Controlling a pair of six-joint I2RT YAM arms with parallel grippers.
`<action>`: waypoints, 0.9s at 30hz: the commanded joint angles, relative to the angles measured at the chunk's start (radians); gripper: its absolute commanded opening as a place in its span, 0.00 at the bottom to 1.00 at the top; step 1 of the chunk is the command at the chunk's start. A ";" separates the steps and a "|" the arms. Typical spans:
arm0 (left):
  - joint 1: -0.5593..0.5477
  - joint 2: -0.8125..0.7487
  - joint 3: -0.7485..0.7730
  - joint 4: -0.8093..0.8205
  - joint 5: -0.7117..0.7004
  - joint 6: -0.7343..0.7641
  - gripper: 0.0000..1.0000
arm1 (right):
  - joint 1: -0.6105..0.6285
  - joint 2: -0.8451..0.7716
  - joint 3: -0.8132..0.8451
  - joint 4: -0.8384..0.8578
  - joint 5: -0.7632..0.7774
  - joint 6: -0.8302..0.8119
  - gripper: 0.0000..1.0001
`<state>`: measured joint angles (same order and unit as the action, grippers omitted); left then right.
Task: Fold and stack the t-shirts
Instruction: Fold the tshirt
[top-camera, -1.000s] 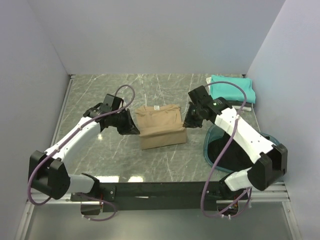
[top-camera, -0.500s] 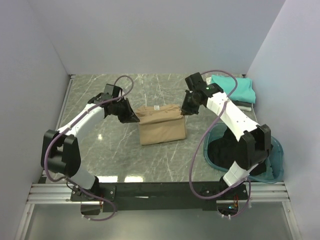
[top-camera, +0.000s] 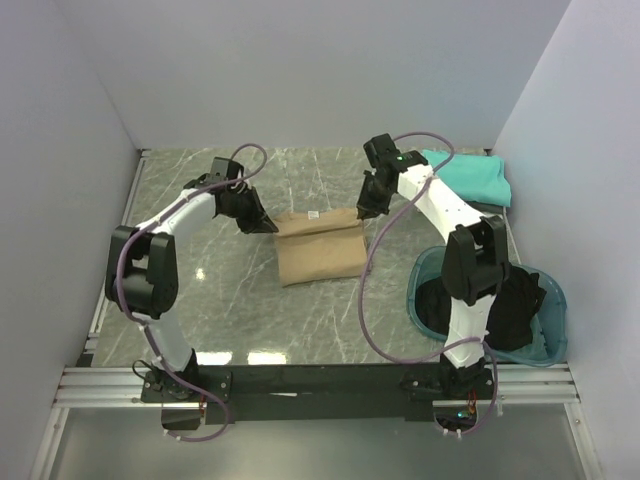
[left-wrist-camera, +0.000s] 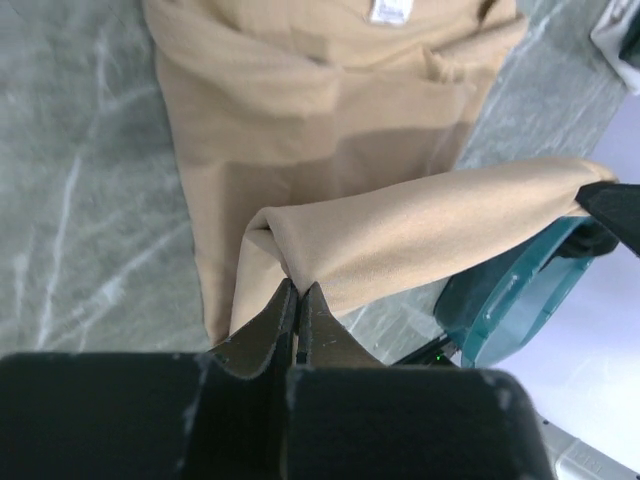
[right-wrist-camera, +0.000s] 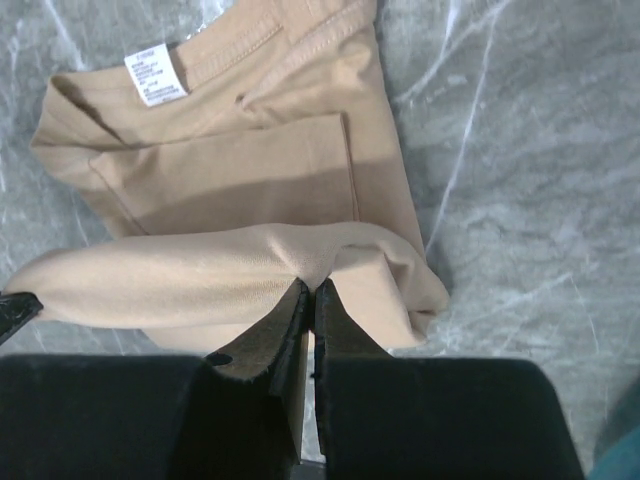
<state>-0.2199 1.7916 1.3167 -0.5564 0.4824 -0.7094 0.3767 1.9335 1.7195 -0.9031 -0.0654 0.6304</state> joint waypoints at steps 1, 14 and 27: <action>0.031 0.023 0.052 0.003 -0.016 0.039 0.00 | -0.025 0.044 0.071 -0.010 0.032 -0.038 0.00; 0.045 0.130 0.130 0.013 -0.013 0.042 0.00 | -0.044 0.144 0.147 -0.008 0.013 -0.035 0.00; 0.082 0.088 0.217 -0.057 -0.061 0.059 0.72 | -0.055 0.092 0.267 0.029 -0.059 -0.074 0.90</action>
<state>-0.1318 1.9511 1.5211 -0.6033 0.4278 -0.6830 0.3290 2.1036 1.9709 -0.9096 -0.1017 0.5846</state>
